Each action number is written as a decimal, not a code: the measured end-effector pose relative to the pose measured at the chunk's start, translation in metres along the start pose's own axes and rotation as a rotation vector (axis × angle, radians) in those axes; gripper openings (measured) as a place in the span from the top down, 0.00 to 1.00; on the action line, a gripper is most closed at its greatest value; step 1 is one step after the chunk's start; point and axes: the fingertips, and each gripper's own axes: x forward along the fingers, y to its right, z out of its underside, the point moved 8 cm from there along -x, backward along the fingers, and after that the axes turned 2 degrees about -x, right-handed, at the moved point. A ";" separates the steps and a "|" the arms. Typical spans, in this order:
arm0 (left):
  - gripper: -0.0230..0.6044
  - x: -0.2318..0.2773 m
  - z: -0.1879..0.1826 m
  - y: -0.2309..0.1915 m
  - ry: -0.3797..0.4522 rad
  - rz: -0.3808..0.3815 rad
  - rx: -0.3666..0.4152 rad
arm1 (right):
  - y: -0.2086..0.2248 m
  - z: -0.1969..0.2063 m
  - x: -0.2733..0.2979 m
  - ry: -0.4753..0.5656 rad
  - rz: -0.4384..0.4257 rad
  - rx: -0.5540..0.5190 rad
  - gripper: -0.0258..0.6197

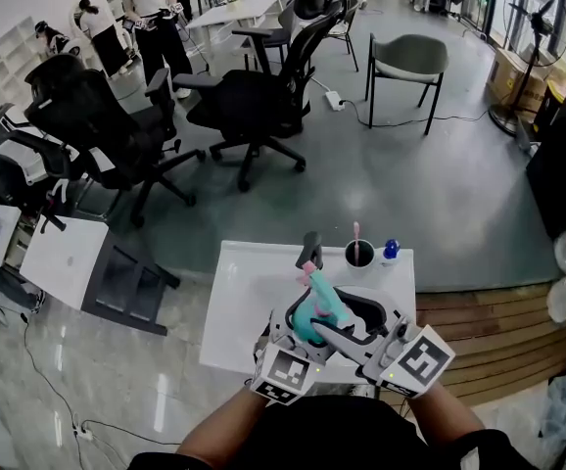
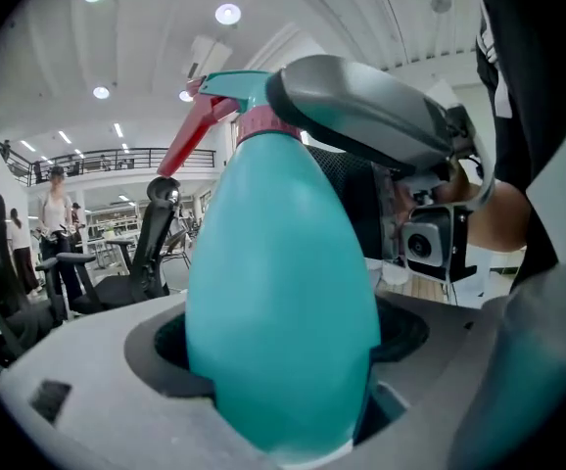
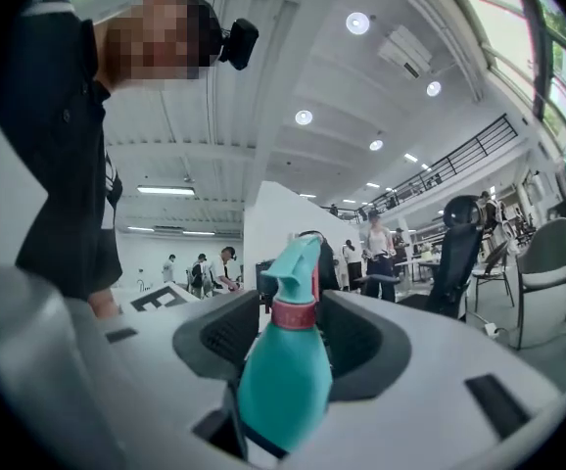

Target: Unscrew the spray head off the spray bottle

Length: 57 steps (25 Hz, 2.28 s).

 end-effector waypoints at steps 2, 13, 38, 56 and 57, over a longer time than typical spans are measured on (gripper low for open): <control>0.25 0.001 -0.005 0.003 -0.002 -0.022 0.023 | -0.003 0.000 0.003 -0.012 0.037 -0.007 0.66; 0.25 -0.006 -0.010 0.010 0.046 0.027 0.074 | -0.009 -0.007 -0.004 -0.011 0.004 0.005 0.72; 0.25 -0.024 -0.045 0.030 0.251 0.476 0.051 | -0.017 -0.024 -0.027 0.063 -0.339 0.040 0.71; 0.25 -0.002 -0.017 0.012 0.135 0.113 0.047 | 0.000 -0.001 -0.012 0.036 -0.008 0.008 0.74; 0.25 -0.004 -0.019 0.014 0.155 0.155 0.049 | -0.002 -0.003 -0.013 0.030 -0.033 0.017 0.74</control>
